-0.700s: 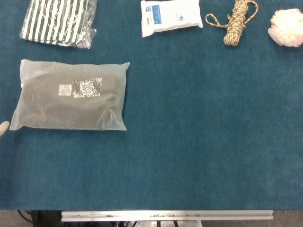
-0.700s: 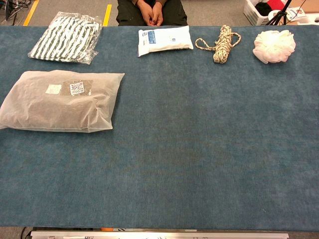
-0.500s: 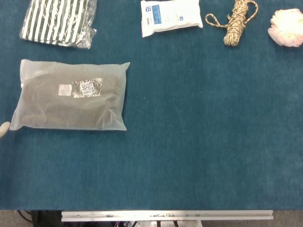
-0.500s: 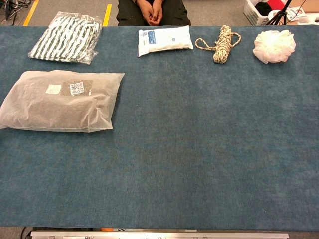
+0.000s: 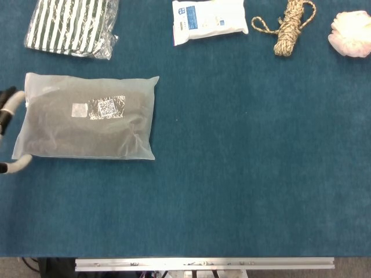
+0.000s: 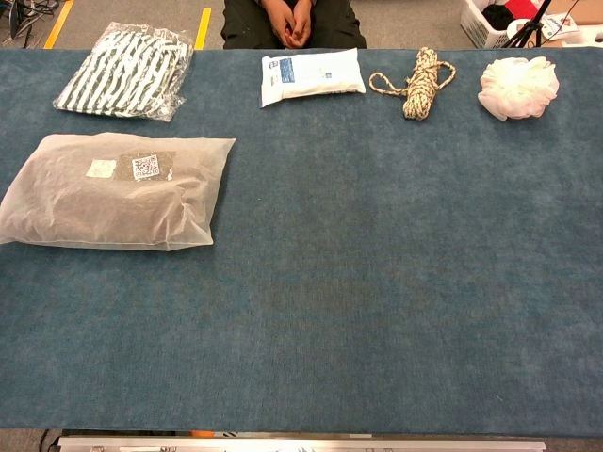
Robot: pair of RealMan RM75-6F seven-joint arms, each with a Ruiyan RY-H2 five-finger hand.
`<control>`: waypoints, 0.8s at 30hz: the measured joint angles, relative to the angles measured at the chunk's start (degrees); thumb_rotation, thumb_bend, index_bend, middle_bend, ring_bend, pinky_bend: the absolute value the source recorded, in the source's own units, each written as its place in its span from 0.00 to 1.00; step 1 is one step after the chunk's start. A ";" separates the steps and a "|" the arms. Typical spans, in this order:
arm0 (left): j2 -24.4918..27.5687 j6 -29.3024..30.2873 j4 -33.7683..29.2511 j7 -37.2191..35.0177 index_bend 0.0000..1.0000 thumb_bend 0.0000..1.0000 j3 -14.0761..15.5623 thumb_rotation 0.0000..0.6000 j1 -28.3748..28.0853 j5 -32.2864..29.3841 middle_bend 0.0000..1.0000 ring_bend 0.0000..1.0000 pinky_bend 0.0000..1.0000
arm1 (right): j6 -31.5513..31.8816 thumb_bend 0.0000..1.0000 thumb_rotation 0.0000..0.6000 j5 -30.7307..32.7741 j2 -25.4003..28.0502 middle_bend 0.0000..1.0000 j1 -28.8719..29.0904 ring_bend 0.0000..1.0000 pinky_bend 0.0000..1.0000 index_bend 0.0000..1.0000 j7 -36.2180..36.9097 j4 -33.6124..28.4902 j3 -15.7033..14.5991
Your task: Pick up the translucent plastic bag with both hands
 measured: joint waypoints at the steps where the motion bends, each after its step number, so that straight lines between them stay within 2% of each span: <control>1: 0.36 -2.31 -0.09 -0.06 0.00 0.18 0.09 1.00 -1.08 -0.24 0.00 0.00 0.00 | -0.14 0.06 1.00 0.05 0.00 0.24 0.08 0.14 0.31 0.01 -0.08 -0.08 0.01; 9: -0.51 -15.77 0.73 4.30 0.00 0.16 -0.06 1.00 -8.98 -5.07 0.00 0.00 0.00 | -0.64 0.06 1.00 0.44 -0.47 0.24 0.05 0.14 0.31 0.01 0.02 0.28 -0.45; 24: -9.91 -25.03 10.05 15.45 0.00 0.15 -1.40 1.00 -16.56 -19.14 0.00 0.00 0.00 | -0.32 0.06 1.00 1.78 -0.79 0.24 -0.99 0.14 0.31 0.01 2.12 2.37 -1.10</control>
